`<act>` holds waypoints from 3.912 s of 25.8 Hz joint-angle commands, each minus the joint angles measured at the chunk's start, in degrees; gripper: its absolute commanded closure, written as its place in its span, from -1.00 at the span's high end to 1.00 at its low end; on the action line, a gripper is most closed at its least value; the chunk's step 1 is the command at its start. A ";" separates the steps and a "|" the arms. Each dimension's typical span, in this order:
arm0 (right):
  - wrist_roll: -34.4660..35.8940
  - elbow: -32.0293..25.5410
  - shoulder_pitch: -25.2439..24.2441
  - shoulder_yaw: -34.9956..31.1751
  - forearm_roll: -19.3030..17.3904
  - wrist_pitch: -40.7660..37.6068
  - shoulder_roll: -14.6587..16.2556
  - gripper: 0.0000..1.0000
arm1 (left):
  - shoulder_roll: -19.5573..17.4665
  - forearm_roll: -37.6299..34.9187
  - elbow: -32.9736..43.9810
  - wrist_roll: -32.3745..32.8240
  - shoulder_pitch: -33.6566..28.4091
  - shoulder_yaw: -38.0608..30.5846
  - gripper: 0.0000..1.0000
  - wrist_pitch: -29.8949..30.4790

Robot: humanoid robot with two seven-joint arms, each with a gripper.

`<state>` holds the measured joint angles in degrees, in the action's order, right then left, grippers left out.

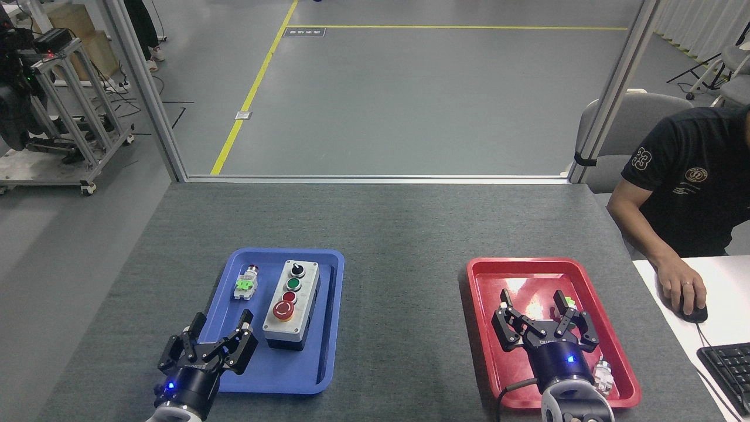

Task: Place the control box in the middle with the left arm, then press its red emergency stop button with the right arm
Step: 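Move the left gripper forward toward the grey control box in the blue tray, then close the left gripper on the near end of the grey control box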

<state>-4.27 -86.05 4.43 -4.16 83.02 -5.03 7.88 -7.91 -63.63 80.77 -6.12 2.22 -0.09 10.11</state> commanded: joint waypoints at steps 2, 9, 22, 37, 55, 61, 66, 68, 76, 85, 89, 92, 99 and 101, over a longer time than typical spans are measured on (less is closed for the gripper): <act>-1.18 0.00 0.05 -1.11 0.04 2.31 0.03 1.00 | 0.00 0.00 0.00 0.05 -0.02 0.00 0.98 -0.09; -1.27 0.00 0.05 -1.20 -0.05 2.48 0.12 1.00 | 0.00 0.00 0.09 -0.56 -0.11 0.00 0.98 0.00; -1.35 0.00 0.05 -1.29 -0.05 2.31 0.12 1.00 | 0.44 0.00 0.35 0.49 3.67 -0.26 0.98 -0.53; -1.44 0.00 0.67 -1.20 -0.05 2.22 -0.23 1.00 | 0.36 -0.09 -0.70 0.40 3.49 -0.26 0.98 -0.61; -1.44 0.00 0.67 -1.20 0.04 2.22 -0.23 1.00 | 0.09 -0.18 0.35 -0.48 3.67 -0.70 0.98 -0.70; -1.44 0.00 0.58 -1.20 -0.05 2.22 0.03 1.00 | -0.44 -8.26 4.39 -0.48 0.24 0.00 0.97 -0.79; -1.44 0.00 0.67 -1.20 -0.05 2.22 -0.05 1.00 | 5.36 -21.71 1.58 -0.39 -0.99 1.23 0.97 -0.88; -1.44 0.00 0.67 -1.20 -0.05 2.22 -0.14 1.00 | 6.77 -23.03 -0.44 -0.04 -0.82 1.67 0.97 -0.97; -1.44 0.00 0.84 -1.20 -0.05 2.39 -0.32 1.00 | 8.44 -25.66 -14.76 0.40 7.62 3.87 0.97 -7.56; -1.44 0.00 1.02 -1.20 -0.05 2.04 0.03 1.00 | 8.09 -25.05 -17.75 0.40 9.47 3.87 0.98 -7.65; -1.44 0.00 1.11 -1.20 0.04 2.22 -0.23 1.00 | 7.83 -24.35 -16.08 0.49 9.29 3.87 0.98 -6.15; -1.44 0.00 1.19 -1.20 0.04 2.22 -0.23 1.00 | 7.83 -23.12 -14.77 0.49 9.12 3.87 0.98 -4.13; -1.44 0.00 1.19 -1.20 0.04 2.13 -0.14 1.00 | 8.44 -23.55 -15.29 0.58 9.47 3.87 0.98 -5.01; -1.44 0.00 1.19 -1.20 0.04 2.13 -0.14 1.00 | 8.62 -23.82 -15.82 0.58 9.47 3.87 0.98 -5.27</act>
<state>-5.52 -86.05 5.62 -5.36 83.06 -2.86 7.76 0.39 -87.16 65.49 -5.62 11.59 3.78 5.16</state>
